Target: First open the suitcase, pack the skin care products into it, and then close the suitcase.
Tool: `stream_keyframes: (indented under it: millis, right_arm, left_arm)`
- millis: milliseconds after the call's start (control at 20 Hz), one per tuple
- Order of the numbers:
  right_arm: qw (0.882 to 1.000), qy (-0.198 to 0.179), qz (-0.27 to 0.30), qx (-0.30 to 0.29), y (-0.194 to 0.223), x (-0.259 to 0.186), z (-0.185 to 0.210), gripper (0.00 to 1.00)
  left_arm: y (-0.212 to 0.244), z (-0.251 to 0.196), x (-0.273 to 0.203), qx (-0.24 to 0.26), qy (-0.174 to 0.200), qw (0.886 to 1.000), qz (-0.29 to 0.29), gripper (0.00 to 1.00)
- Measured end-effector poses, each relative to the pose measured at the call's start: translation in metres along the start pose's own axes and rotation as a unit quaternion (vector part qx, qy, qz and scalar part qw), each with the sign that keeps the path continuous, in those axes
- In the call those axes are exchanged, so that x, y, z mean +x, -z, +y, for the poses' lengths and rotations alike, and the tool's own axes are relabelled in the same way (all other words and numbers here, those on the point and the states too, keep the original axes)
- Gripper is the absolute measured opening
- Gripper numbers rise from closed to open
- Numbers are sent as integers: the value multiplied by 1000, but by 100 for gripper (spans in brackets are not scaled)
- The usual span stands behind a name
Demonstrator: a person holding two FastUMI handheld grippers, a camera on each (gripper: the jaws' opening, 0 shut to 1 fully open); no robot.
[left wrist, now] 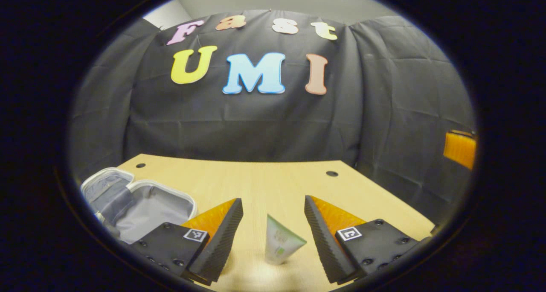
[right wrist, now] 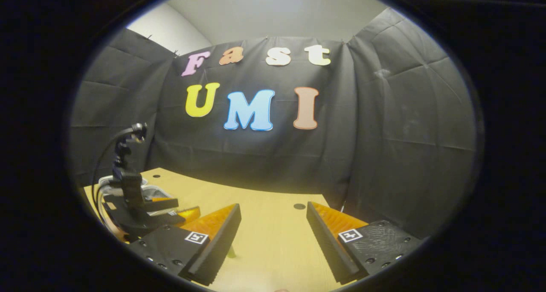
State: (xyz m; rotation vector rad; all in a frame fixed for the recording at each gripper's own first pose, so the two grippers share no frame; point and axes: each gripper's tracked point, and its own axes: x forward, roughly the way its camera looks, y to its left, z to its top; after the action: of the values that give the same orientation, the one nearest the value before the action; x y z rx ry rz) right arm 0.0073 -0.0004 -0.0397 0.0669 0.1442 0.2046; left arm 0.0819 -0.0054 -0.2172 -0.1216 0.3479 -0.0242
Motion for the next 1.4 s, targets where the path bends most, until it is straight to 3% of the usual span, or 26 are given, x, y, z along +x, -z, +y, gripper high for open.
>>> stream_keyframes:
  millis: [150, 300, 450, 550, 700, 850, 1100, 1200, 1400]
  right_arm:
    - [1000, -3, 12, -23, 7, -4, 5, 94]
    - [999, -15, 19, -34, 11, -3, 21, 94]
    - [999, -29, 27, -38, 16, 5, 40, 94]
    - [998, -41, 38, -34, 24, 14, 56, 94]
    - [996, -63, 59, -29, 41, 33, 82, 94]
    - [994, -58, 91, -29, 71, 56, 92, 94]
    - [980, -73, 183, -3, 148, 79, 114, 93]
    - [976, -75, 204, 10, 167, 84, 121, 84]
    - [974, -55, 219, 23, 178, 90, 122, 44]
  left_arm:
    - [46, 0, 12, 4, 0, 999, 36, 95]
    - [64, 0, 21, -7, 7, 998, 57, 95]
    - [67, -2, 26, 9, 18, 997, 70, 60]
    - [68, -2, 27, 19, 37, 996, 82, 53]
    - [64, 5, 24, -28, 75, 989, 127, 41]
    - [31, 19, 1, -76, 95, 983, 138, 39]
    - [-32, 56, -56, -89, 102, 983, 126, 41]
    - [-51, 86, -73, -94, 89, 984, 123, 39]
    - [-64, 156, -96, -102, 56, 984, 132, 38]
